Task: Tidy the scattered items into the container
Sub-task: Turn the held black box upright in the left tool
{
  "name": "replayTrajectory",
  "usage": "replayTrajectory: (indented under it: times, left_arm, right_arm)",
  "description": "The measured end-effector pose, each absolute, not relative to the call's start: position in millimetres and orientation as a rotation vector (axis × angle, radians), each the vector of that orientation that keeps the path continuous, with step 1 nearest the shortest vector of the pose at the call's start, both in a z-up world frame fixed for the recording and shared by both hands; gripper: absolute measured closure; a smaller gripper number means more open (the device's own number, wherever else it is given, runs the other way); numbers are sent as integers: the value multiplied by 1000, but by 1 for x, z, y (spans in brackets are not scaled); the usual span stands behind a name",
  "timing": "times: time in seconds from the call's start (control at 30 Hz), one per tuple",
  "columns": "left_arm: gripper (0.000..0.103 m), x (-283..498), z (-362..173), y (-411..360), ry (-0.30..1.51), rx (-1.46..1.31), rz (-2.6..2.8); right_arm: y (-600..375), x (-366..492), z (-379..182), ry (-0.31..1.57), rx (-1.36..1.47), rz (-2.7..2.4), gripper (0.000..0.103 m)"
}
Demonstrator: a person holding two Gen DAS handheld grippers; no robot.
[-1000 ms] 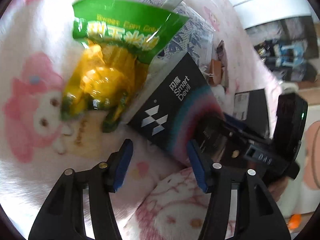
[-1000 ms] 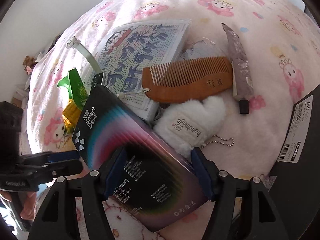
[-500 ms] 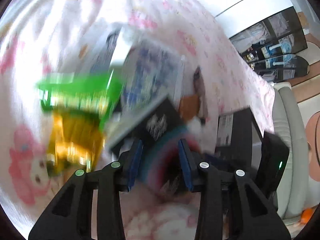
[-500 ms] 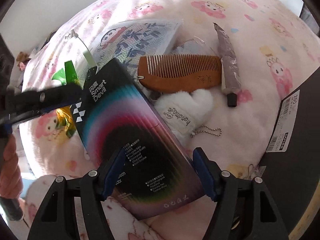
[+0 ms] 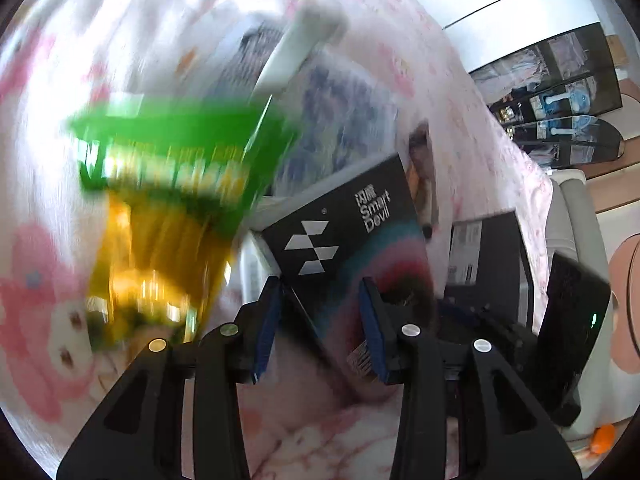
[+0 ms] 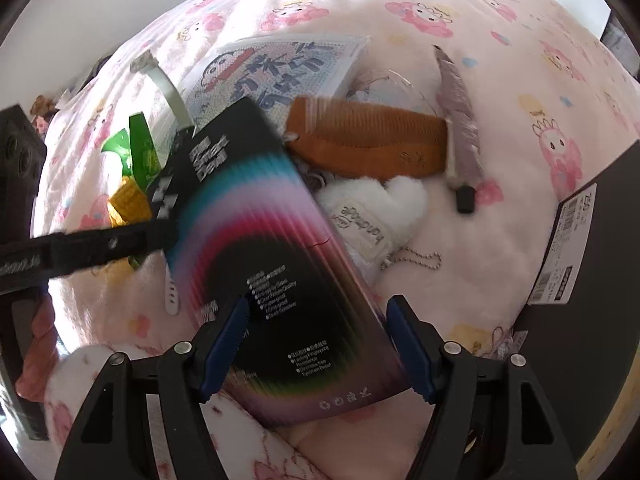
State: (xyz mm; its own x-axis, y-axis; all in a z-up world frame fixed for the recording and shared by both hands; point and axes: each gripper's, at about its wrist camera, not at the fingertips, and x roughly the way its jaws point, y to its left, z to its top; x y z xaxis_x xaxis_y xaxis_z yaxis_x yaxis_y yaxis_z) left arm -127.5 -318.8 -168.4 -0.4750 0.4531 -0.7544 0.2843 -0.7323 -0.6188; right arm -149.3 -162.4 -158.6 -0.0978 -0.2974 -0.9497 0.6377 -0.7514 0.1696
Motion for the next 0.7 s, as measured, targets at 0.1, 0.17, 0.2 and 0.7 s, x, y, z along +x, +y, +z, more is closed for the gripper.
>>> replayTrajectory:
  times: [0.1, 0.17, 0.2, 0.7]
  left_arm:
    - [65, -140, -150, -330, -1116, -1446, 2386]
    - [65, -142, -144, -333, -1083, -1467, 2416]
    - [65, -139, -142, -332, -1048, -1485, 2443]
    - [56, -103, -179, -319, -1049, -1586, 2331]
  right_arm:
    - [-166, -153, -155, 276, 1547, -1831, 36]
    - [-168, -154, -157, 200, 1563, -1761, 38]
    - [-168, -152, -158, 195, 1568, -1752, 39]
    - [-207, -148, -163, 178, 1544, -1746, 47]
